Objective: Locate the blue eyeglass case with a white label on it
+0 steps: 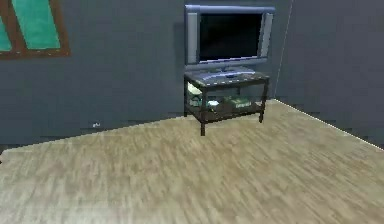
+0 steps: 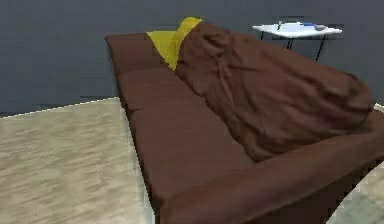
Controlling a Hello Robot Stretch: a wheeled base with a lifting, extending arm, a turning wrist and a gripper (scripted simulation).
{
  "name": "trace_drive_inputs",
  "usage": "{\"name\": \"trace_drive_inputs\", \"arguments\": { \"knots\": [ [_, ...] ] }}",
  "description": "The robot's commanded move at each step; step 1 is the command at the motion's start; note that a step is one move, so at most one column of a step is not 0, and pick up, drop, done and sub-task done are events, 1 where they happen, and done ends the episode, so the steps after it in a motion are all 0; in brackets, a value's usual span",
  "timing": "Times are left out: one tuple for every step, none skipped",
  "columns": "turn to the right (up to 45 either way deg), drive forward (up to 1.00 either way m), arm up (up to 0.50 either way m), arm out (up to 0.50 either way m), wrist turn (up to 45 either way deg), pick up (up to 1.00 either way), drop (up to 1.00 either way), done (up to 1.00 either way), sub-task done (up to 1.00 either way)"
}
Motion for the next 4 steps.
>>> {"name": "trace_drive_inputs", "arguments": {
  "knots": [
    [0.0,1.0,0.0,0.0,0.0,0.0,0.0,0.0,0.0],
    [0.0,1.0,0.0,0.0,0.0,0.0,0.0,0.0,0.0],
    [36.0,0.0,0.0,0.0,0.0,0.0,0.0,0.0,0.0],
    [0.0,0.0,0.0,0.0,0.0,0.0,0.0,1.0,0.0]
  ]
}}
